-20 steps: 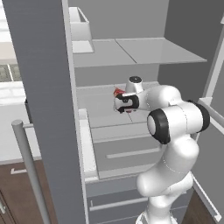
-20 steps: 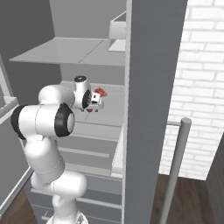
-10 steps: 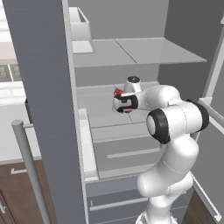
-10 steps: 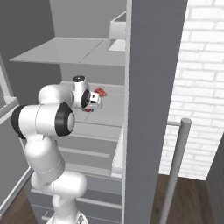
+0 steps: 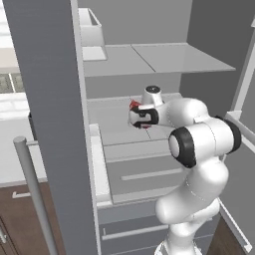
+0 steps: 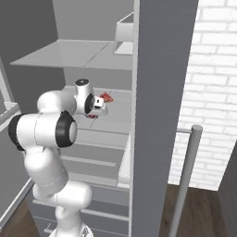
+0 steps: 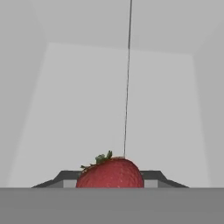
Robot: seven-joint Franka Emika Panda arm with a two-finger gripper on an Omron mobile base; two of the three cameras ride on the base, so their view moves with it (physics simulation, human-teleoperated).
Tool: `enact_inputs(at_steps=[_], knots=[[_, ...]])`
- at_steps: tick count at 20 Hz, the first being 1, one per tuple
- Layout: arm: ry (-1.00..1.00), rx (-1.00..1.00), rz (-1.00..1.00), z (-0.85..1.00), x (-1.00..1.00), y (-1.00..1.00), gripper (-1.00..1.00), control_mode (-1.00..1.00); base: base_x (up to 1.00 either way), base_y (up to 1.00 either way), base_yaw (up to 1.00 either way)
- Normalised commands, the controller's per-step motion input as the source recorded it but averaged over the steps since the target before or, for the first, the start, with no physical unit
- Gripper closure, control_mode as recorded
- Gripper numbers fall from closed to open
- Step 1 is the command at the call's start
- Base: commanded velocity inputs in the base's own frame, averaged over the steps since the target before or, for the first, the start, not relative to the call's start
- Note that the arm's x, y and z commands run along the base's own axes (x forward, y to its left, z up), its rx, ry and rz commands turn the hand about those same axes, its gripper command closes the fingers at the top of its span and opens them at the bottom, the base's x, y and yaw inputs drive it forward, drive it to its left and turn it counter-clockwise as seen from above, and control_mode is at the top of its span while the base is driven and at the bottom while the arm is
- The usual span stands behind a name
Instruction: Take the strawberry from the fridge and place it on top of the pancake, located on the dining counter.
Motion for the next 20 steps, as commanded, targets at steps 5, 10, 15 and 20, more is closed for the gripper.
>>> enact_inputs(at_steps=[5, 10, 15, 20], knots=[[-0.03, 0.02, 0.0, 0.5, -0.7, 0.0, 1.0, -1.0, 0.0, 0.0, 0.0], [-0.02, 0.06, 0.0, 0.64, -0.87, -0.08, 1.0, -1.0, 0.0, 0.0, 0.0], [0.0, 0.11, 0.0, 0.7, -0.87, -0.14, 1.0, -1.0, 0.0, 0.0, 0.0], [0.0, 0.1, 0.0, 0.39, -0.89, -0.11, 1.0, -1.0, 0.0, 0.0, 0.0]])
